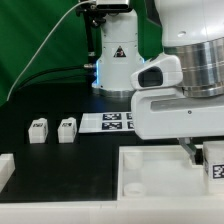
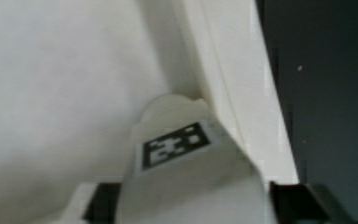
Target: Assemble one leg
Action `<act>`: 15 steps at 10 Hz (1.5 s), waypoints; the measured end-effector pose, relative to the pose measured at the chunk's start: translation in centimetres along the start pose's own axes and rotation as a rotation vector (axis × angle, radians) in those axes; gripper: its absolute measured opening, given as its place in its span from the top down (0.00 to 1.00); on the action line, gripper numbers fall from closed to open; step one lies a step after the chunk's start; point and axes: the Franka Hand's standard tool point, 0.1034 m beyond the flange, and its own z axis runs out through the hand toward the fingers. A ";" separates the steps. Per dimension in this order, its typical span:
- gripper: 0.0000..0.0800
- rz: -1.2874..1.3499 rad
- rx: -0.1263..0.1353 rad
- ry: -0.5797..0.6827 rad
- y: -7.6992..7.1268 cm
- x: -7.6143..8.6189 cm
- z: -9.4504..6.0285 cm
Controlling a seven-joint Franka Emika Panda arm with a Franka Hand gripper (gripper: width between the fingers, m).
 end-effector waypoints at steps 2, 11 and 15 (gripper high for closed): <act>0.63 0.302 0.014 -0.007 0.0 0.1 0.0; 0.63 1.382 0.111 -0.039 0.2 0.0 0.2; 0.26 1.364 0.109 -0.038 0.2 -0.1 0.3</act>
Offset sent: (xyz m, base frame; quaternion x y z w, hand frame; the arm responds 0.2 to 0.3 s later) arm 0.0183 0.0079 0.0022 0.0227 0.0306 0.3762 0.9257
